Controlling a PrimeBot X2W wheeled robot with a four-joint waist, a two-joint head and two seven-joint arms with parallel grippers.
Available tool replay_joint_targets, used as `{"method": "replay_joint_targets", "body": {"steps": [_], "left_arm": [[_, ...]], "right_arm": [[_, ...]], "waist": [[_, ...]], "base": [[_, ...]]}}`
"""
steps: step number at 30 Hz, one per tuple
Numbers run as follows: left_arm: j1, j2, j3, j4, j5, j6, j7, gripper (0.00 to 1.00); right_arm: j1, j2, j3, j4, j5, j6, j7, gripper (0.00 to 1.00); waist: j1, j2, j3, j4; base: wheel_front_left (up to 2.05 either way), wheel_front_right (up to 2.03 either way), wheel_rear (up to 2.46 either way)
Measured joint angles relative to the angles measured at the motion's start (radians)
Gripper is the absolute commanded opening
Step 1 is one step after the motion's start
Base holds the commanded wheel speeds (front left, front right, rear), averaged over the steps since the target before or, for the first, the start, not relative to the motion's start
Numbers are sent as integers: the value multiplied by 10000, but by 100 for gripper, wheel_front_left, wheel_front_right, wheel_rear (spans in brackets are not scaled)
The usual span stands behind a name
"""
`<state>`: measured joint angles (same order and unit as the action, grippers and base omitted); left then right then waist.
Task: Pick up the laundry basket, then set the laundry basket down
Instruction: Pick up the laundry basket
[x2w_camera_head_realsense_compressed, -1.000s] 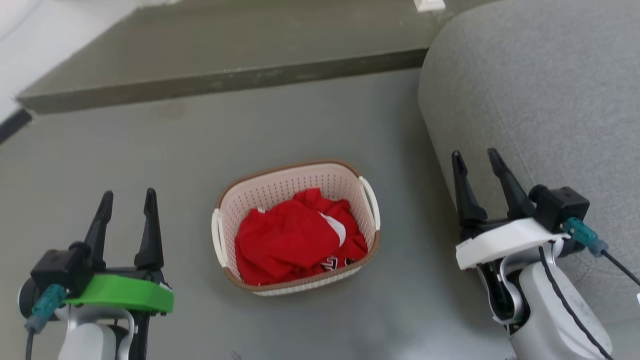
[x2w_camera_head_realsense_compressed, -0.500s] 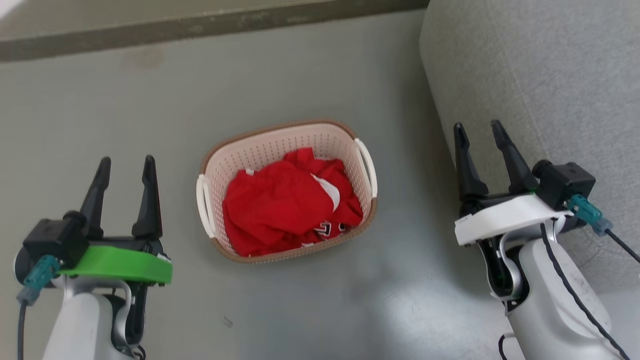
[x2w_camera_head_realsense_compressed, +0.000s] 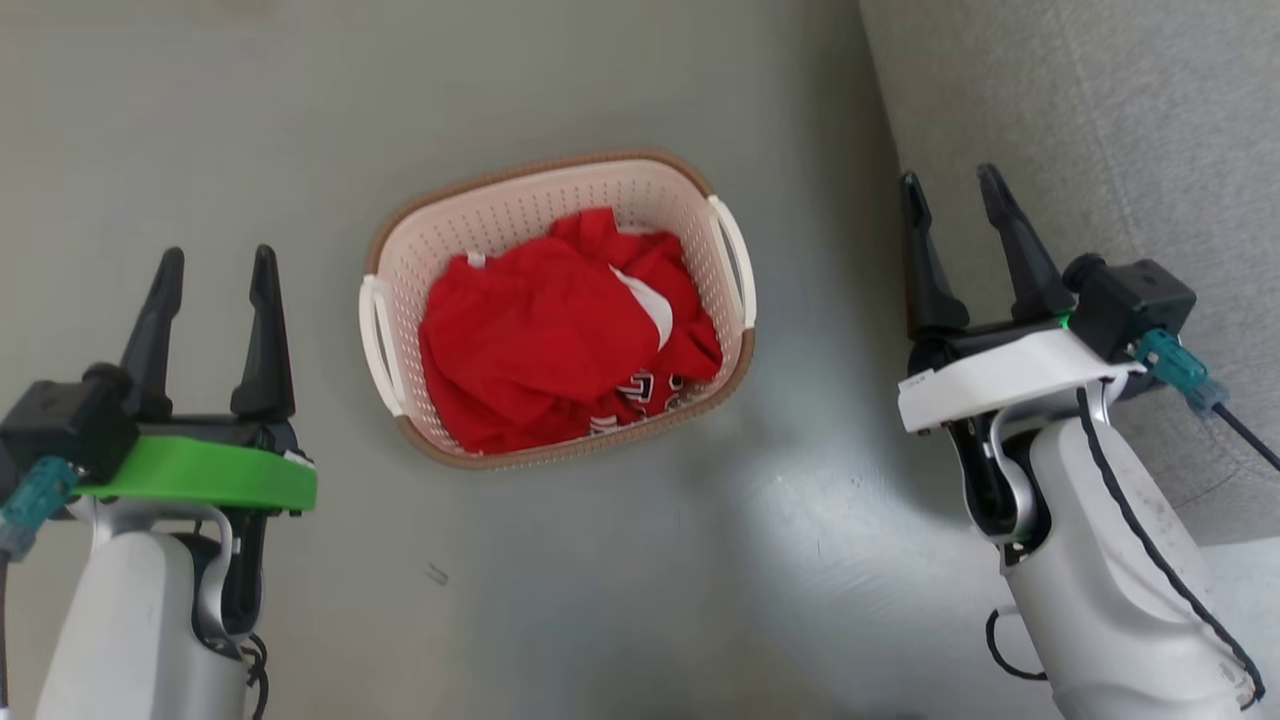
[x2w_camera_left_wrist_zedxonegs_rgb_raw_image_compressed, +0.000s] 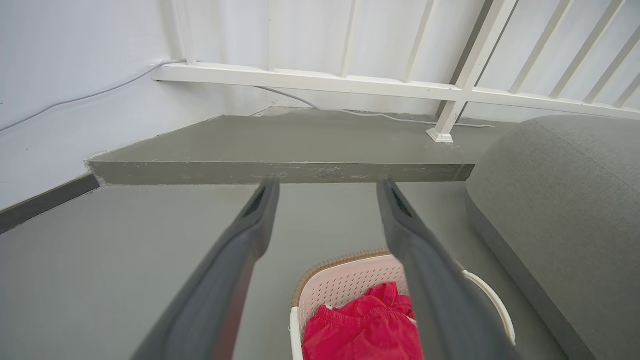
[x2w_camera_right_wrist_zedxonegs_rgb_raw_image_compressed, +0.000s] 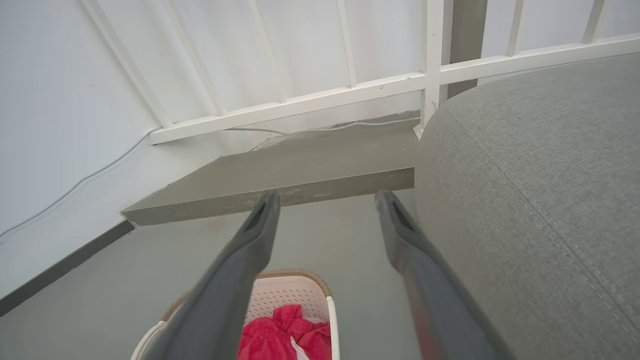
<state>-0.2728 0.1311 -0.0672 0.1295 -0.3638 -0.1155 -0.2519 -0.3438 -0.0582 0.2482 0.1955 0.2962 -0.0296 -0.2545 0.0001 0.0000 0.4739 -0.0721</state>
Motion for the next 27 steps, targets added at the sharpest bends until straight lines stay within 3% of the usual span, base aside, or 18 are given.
{"method": "replay_joint_targets", "body": {"steps": [12, 27], "left_arm": [[-923, 153, -155, 903, -364, -79, -4, 100], [-2207, 443, -1034, 2661, -493, -88, 430, 100]], "right_arm": [[-699, 2, 314, 585, 144, -88, 0, 100], [-1915, -12, 869, 2391, 418, -82, 0, 100]], "waist": [[0, 0, 1216, -63], [-1, 0, 2450, 63]], "base": [[0, 0, 0], [0, 0, 0]]}}
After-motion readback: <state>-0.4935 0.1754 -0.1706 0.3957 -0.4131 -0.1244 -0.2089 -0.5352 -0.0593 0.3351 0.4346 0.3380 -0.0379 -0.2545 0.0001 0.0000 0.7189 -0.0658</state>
